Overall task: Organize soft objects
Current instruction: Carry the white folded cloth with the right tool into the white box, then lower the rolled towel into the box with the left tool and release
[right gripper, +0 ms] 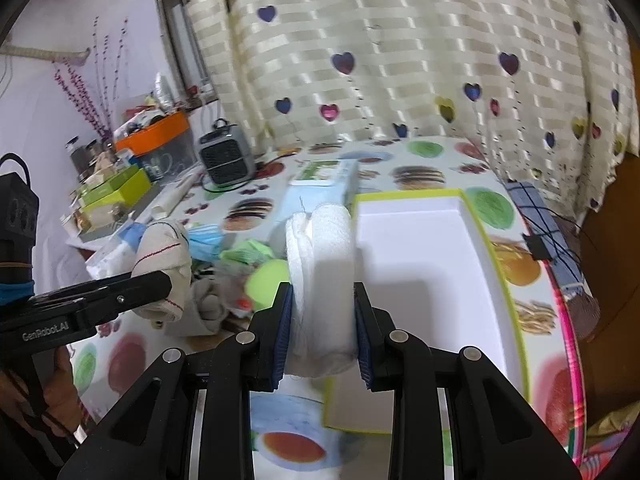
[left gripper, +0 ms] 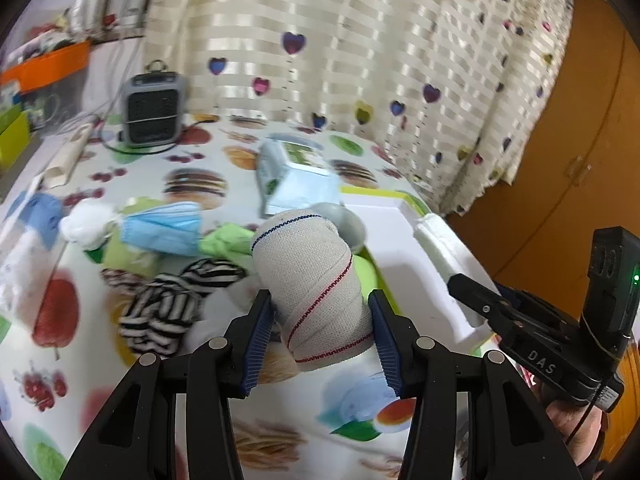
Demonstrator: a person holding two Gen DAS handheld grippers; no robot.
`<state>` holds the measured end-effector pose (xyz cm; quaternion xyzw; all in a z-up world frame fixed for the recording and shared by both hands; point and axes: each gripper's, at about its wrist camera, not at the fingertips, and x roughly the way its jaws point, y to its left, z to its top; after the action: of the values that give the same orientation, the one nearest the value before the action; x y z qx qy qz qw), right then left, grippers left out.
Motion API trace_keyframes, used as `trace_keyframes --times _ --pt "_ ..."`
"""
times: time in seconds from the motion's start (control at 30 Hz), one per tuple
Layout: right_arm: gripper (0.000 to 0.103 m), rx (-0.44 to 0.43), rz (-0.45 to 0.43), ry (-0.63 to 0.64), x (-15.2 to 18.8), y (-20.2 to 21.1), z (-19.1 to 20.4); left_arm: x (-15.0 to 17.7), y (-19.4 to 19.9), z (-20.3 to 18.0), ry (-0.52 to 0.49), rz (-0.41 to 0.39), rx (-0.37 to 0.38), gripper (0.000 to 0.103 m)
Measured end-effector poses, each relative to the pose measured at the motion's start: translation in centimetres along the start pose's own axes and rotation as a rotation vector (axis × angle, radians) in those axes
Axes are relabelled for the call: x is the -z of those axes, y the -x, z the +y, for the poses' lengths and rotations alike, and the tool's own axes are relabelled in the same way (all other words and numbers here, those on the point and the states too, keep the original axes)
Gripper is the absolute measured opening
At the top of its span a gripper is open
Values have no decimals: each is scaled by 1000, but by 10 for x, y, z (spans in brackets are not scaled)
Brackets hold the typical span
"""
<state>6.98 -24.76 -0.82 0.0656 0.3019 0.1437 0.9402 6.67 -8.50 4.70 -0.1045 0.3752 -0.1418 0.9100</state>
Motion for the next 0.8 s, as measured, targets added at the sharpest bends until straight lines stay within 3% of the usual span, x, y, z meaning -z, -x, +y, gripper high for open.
trace_keyframes --times 0.8 --pt "30 139 110 -110 22 -27 -75 4 -82 -81 -171 164 164 48"
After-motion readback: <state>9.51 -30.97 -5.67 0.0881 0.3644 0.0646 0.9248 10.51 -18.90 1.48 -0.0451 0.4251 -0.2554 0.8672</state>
